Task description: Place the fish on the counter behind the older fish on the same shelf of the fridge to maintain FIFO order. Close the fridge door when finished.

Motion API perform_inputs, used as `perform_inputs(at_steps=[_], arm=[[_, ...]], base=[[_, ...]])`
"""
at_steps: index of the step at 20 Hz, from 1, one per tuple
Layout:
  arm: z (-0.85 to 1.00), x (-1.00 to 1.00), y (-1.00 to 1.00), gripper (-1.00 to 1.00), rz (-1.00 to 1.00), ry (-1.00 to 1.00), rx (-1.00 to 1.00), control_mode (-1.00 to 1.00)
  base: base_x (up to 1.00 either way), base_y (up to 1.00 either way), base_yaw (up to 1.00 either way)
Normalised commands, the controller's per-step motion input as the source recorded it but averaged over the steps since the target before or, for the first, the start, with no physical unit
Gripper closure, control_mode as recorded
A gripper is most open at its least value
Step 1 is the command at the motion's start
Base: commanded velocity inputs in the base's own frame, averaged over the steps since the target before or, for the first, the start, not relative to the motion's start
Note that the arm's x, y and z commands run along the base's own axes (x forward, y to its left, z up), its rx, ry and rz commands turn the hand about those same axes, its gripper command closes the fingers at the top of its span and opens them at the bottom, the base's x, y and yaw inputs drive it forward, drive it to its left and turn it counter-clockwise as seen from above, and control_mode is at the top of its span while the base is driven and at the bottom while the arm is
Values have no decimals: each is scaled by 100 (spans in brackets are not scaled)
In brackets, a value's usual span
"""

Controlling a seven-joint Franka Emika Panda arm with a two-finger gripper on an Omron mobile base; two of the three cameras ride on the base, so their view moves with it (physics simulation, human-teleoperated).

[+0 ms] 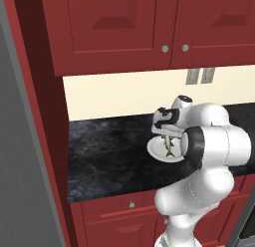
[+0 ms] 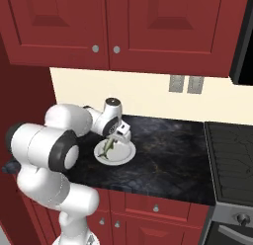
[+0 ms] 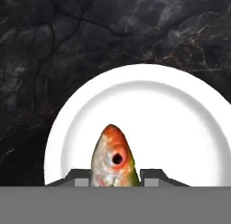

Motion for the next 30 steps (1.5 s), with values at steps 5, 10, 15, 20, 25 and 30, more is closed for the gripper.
perform_inputs(at_steps=[5,10,15,20,25,30], arm=[[100,-59,1,100,-2,-14,0,-100],[95,-76,0,100,-3,-7,0,-100],[41,-88,2,100,-6,-13,0,-100],[-14,-16,29,100,0,0,-11,-100],[-3,-34,0,100,0,-8,-3,-100],[0,-20,2,100,-1,-3,0,100]], base=[[0,0,0],[0,0,0],[0,0,0],[0,0,0],[0,0,0],[-78,19,0]])
